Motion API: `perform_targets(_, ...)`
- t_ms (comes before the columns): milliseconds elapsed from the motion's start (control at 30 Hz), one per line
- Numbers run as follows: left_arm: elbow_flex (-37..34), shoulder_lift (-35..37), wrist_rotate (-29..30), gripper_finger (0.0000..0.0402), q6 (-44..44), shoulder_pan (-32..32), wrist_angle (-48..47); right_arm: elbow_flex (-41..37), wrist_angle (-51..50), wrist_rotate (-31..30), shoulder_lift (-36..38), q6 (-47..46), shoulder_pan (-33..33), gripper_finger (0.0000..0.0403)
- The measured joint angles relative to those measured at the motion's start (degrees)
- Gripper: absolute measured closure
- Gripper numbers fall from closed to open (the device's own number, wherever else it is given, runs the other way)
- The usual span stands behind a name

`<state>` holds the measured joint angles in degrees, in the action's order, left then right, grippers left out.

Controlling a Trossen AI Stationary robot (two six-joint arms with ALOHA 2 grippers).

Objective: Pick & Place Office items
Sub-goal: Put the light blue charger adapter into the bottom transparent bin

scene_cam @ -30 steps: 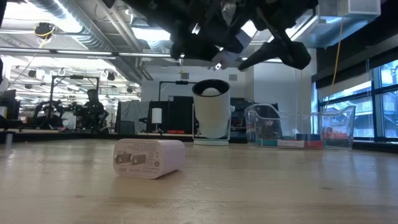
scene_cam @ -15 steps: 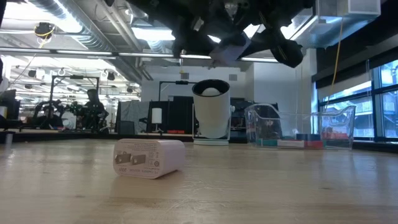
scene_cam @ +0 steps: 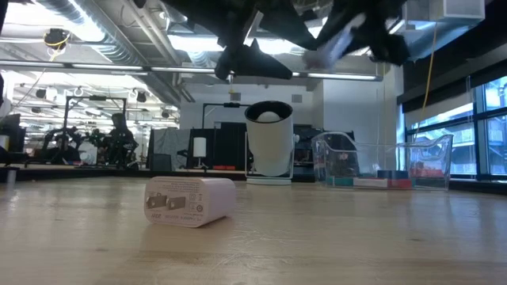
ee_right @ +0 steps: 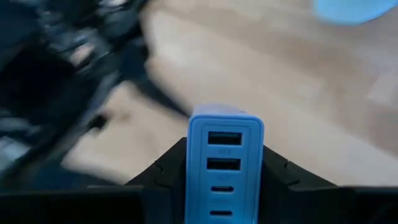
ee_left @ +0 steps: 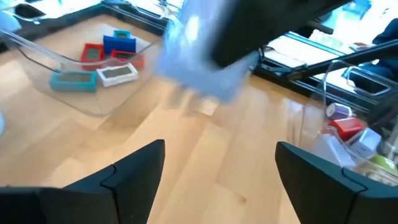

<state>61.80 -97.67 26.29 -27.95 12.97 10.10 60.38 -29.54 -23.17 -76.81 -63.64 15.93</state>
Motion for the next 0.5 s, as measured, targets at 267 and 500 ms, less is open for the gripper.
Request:
perform_targets(267,0.0,0.0,-1.0,0.01,0.0,0.0,0.0,0.0,6.3,-0.1,8.0,-0.1,7.0,0.0283)
perform_targets(500,0.0,0.0,1.6,0.0102,0.2,0.0,0.0,0.1,21.7,-9.4,12.0,9.1,14.3,0.0282)
